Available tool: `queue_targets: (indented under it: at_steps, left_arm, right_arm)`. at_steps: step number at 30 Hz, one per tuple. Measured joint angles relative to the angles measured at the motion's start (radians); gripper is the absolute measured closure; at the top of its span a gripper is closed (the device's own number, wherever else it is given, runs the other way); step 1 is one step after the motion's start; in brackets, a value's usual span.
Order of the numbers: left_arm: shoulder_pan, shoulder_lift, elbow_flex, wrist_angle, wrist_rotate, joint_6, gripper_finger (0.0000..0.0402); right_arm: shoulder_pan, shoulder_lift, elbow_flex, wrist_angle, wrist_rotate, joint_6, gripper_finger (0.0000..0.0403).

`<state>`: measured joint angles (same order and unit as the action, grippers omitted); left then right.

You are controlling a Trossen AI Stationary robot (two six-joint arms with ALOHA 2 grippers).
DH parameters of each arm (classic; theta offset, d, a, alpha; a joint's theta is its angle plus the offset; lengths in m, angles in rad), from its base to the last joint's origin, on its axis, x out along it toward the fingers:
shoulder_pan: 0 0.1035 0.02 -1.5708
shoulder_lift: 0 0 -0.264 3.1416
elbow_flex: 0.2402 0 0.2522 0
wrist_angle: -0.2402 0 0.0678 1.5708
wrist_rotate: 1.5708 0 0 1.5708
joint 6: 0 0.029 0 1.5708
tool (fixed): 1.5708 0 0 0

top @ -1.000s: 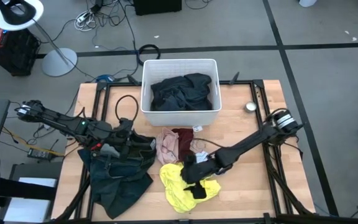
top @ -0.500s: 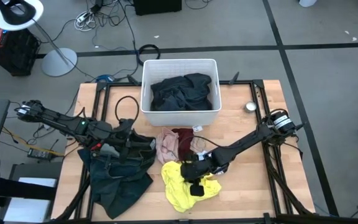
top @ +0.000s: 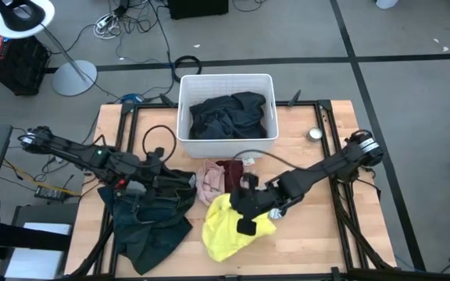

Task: Sort clothes
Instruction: Put the yellow shirt into the white bin

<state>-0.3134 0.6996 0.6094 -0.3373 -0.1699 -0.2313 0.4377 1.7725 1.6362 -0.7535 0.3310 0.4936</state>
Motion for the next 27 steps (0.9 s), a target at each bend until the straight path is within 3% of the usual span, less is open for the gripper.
queue_targets:
  at_steps: [5, 12, 21, 27]
  left_arm:
    - [0.000, -0.090, 0.000, -0.063, 0.016, 0.051, 0.0270]
    - [0.000, -0.205, 0.000, -0.072, 0.025, 0.070, 0.0270]
    - [0.000, -0.251, 0.000, -0.073, 0.048, 0.048, 0.0270]
    - [0.000, -0.250, 0.000, -0.076, 0.083, 0.044, 0.0270]
  right_arm:
    - [-0.002, 0.000, 0.185, -0.108, 0.150, -0.023, 0.0383]
    - [-0.057, -0.001, 0.387, -0.091, 0.330, -0.185, 0.0383]
    - [-0.232, -0.001, 0.561, 0.179, 0.326, -0.496, 0.0383]
    - [-0.358, -0.001, 0.612, 0.302, 0.326, -0.534, 0.0383]
